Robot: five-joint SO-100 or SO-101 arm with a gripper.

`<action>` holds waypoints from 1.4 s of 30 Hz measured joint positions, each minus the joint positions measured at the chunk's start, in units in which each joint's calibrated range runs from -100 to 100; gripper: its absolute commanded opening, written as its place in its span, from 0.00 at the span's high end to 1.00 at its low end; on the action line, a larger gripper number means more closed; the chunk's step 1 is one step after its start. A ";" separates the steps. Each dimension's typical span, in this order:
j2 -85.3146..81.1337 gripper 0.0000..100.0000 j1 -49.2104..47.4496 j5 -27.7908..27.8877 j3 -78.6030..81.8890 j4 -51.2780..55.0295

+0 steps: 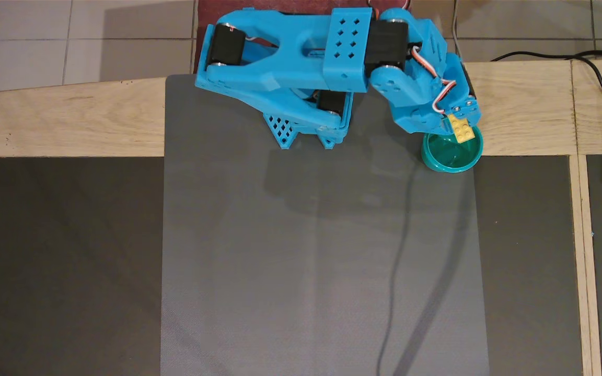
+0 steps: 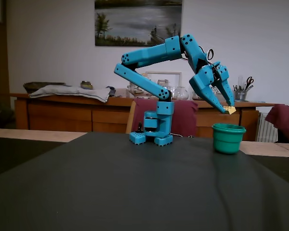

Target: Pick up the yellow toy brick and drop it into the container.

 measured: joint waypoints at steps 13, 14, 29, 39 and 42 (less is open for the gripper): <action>-0.17 1.00 3.12 0.00 0.54 0.00; -0.17 0.99 4.53 0.00 0.54 0.00; -0.25 1.00 41.20 -7.19 -9.61 0.00; -17.59 1.00 64.07 -7.62 -4.53 1.14; -28.73 1.00 64.66 -8.57 3.44 1.23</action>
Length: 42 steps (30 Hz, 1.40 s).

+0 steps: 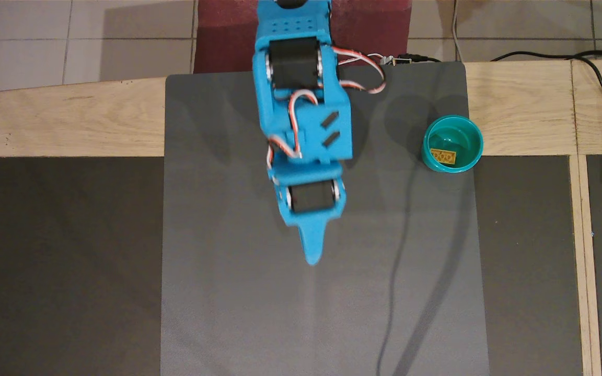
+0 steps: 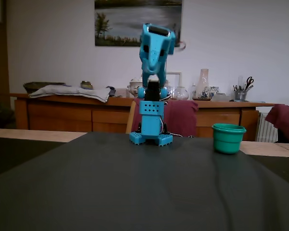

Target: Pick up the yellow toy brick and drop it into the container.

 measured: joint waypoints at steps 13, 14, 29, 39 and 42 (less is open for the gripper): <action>-9.60 1.00 5.27 -2.12 21.02 -3.61; -9.69 1.00 5.57 -2.12 22.56 -4.31; -9.52 1.00 4.08 -2.27 35.25 -10.47; -9.52 1.00 4.08 -2.12 35.25 -10.47; -9.52 1.00 4.08 -2.12 35.25 -10.47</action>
